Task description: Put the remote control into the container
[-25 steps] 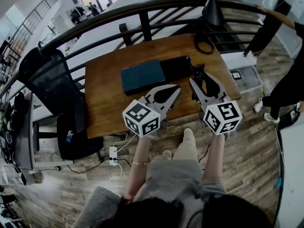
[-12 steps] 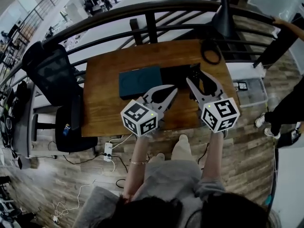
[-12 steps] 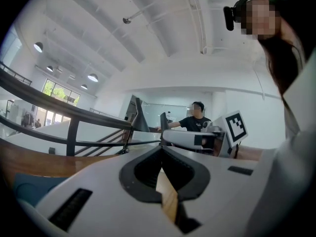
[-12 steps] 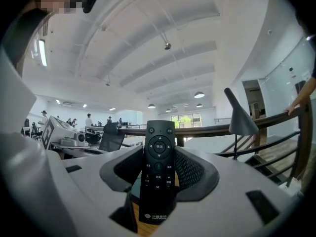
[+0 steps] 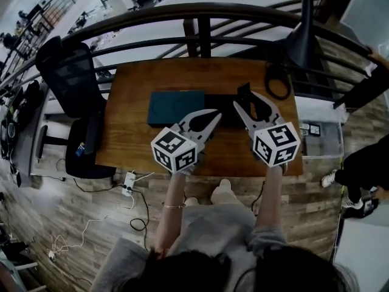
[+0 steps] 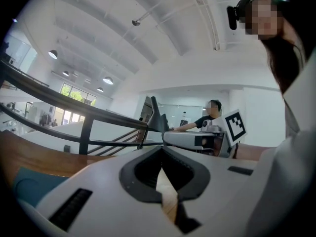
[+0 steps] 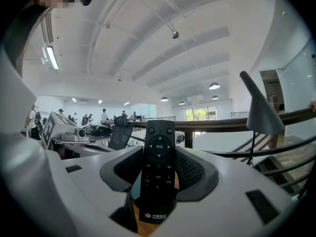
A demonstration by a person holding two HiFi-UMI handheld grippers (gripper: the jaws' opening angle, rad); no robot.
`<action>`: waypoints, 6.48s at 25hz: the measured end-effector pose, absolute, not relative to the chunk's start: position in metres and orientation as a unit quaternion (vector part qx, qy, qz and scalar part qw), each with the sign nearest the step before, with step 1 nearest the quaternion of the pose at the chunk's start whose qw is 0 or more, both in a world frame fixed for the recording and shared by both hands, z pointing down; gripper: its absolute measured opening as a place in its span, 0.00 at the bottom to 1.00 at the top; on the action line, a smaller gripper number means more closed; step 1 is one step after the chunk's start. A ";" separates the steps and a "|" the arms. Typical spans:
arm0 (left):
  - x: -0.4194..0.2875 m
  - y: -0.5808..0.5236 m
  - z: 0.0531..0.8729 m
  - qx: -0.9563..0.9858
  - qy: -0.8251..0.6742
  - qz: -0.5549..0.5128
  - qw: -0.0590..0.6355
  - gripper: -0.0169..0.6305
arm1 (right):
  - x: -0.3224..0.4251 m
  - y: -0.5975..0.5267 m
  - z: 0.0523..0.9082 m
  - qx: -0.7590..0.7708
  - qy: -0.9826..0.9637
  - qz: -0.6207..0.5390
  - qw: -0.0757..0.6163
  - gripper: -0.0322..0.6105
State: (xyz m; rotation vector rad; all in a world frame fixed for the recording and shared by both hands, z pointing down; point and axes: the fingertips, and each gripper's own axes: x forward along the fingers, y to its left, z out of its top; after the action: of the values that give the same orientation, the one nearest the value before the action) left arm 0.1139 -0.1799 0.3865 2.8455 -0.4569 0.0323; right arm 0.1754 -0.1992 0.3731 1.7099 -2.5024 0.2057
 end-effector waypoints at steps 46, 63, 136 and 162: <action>0.123 -0.250 0.521 0.923 -0.243 0.093 0.282 0.03 | 0.154 -0.314 0.560 0.337 -0.879 0.150 0.300 0.37; 0.130 -0.249 0.545 0.912 -0.244 0.117 0.309 0.03 | 0.140 -0.311 0.623 0.255 -0.863 0.175 0.400 0.37; 0.127 -0.236 0.474 0.948 -0.211 0.056 0.231 0.03 | 0.146 -0.285 0.488 0.400 -0.886 0.188 0.137 0.12; 0.120 -0.218 0.417 0.967 -0.197 0.035 0.158 0.03 | 0.148 -0.248 0.413 0.408 -0.904 0.123 0.031 0.10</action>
State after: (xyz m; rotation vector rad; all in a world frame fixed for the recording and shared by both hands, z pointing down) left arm 0.1198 -0.2182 0.4168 2.7652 -0.5637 0.0992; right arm 0.1480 -0.2479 0.4130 1.2559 -2.7853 0.3787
